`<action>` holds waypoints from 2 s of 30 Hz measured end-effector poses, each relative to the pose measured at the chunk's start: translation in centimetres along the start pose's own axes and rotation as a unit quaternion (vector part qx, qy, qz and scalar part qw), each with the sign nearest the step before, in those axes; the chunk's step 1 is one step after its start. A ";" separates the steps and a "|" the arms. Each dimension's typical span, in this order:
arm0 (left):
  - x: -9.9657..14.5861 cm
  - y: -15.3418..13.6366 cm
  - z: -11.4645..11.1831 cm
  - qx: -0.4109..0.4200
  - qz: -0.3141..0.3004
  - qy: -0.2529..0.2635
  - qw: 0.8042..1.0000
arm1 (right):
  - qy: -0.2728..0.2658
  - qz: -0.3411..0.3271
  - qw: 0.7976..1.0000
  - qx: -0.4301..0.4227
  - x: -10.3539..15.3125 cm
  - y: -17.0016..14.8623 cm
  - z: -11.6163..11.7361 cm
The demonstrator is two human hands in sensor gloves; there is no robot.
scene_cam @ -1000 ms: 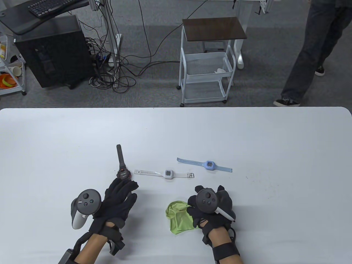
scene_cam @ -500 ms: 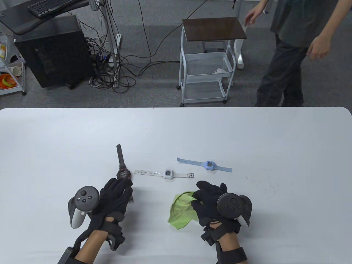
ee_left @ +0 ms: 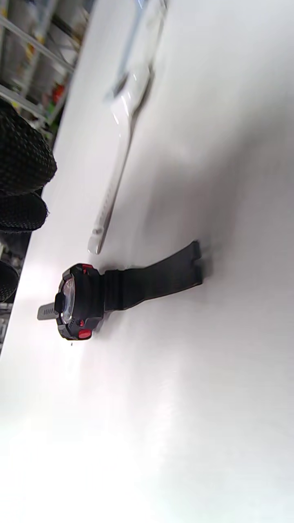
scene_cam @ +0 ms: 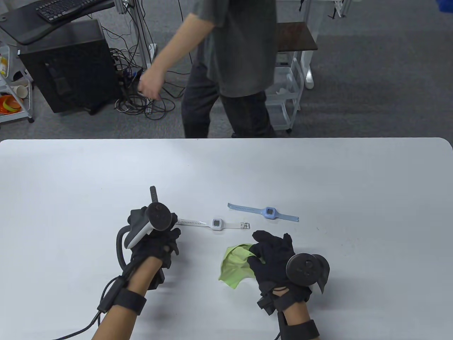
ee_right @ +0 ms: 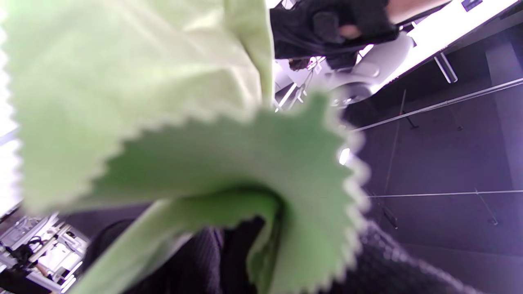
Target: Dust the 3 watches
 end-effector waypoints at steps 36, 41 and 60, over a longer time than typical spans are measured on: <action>-6.1 3.3 -3.3 -0.277 -0.029 -0.030 0.960 | 0.010 0.004 1.000 -0.026 -0.2 -0.1 0.5; -6.3 3.2 -3.3 -0.269 -0.036 -0.036 0.962 | 0.012 0.006 1.000 -0.028 -0.2 -0.2 0.6; -5.6 2.5 0.3 -0.138 -0.083 -0.024 0.987 | 0.014 0.006 0.999 -0.034 -0.3 -0.3 0.6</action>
Point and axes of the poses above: the tracker on the back of each hand, its own y axis roughly to the thumb side, its own x axis roughly from the fingertips to the wrist, z = x × y, the point moved 4 cm from there along -x, roughly from the wrist to the fingertips, and after that the axes turned 13 degrees about y, right-handed, at the moved point
